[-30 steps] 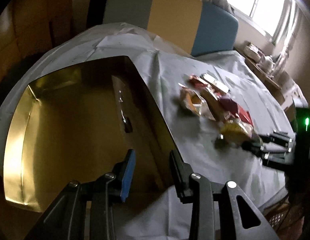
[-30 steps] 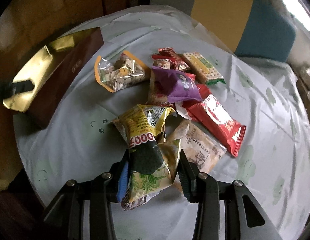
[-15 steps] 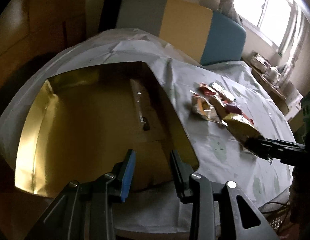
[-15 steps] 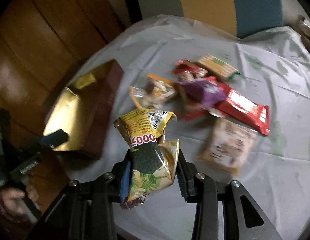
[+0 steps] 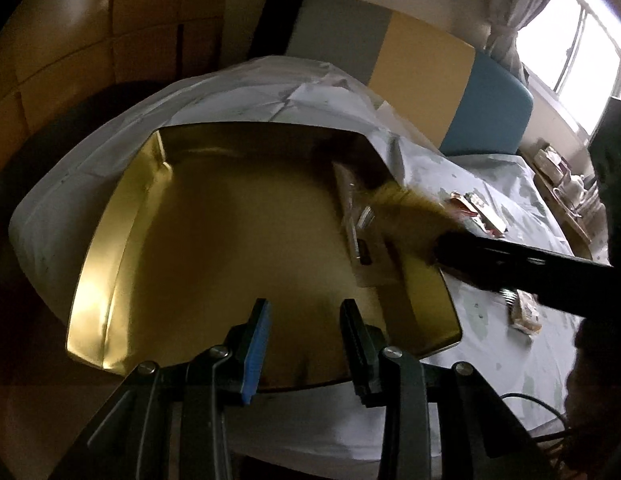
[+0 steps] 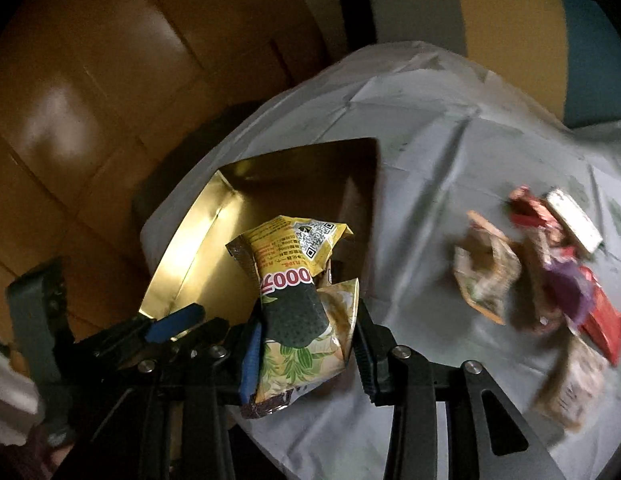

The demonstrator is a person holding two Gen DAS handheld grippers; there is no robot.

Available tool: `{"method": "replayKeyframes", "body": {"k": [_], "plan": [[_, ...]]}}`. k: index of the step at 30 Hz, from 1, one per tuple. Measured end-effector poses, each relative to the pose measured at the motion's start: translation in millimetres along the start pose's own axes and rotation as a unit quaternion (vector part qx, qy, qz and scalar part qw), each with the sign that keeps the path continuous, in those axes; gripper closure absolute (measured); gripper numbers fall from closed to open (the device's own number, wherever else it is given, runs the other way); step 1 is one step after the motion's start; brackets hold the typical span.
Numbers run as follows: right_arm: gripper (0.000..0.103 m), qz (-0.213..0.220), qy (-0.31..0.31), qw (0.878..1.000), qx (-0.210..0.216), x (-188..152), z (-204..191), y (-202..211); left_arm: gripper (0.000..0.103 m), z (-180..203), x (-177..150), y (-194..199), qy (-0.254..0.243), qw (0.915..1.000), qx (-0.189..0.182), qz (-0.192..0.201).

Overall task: Organize snacks
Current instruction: 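Carry the yellow printed bag with the right tool into the gold tray and release, then withdraw both open tools from the tray back toward the snacks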

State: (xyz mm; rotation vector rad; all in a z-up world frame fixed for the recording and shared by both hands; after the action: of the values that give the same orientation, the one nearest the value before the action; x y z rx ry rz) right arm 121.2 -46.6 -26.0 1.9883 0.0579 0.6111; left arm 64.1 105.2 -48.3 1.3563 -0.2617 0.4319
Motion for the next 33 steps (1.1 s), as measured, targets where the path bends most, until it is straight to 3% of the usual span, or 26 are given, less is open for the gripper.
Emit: {"method": "replayKeyframes", "body": {"k": [7, 18, 21, 31, 33], "plan": [[0.055, -0.013, 0.027, 0.999, -0.032, 2, -8, -18, 0.067, -3, -2, -6, 0.002, 1.0, 0.001, -0.009], [0.053, 0.005, 0.017, 0.998, -0.057, -20, 13, 7, 0.067, 21, -3, -6, -0.032, 0.9994, 0.004, -0.014], [0.044, 0.013, 0.015, 0.997, -0.071, -26, 21, 17, 0.067, 26, -3, -4, -0.039, 0.9991, 0.005, -0.013], [0.042, 0.027, 0.002, 0.991, -0.132, -48, 70, 51, 0.067, 46, -5, -1, -0.063, 0.9979, 0.007, -0.014], [0.037, 0.027, -0.005, 0.99, -0.142, -52, 80, 56, 0.067, 50, -6, -2, -0.068, 0.9975, 0.007, -0.016]]}}
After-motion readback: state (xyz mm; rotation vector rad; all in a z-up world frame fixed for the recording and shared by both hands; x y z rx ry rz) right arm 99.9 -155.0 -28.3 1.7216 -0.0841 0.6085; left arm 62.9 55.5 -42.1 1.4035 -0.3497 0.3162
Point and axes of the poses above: each gripper's, at about its wrist camera, not at the fingertips, and y roughly against the way its jaws point, z to its right, x to its top, the point moved 5 cm from there along -y, roughly the way its jaws point, and after that the axes turned 11 degrees about -z, right-handed, at the moved point
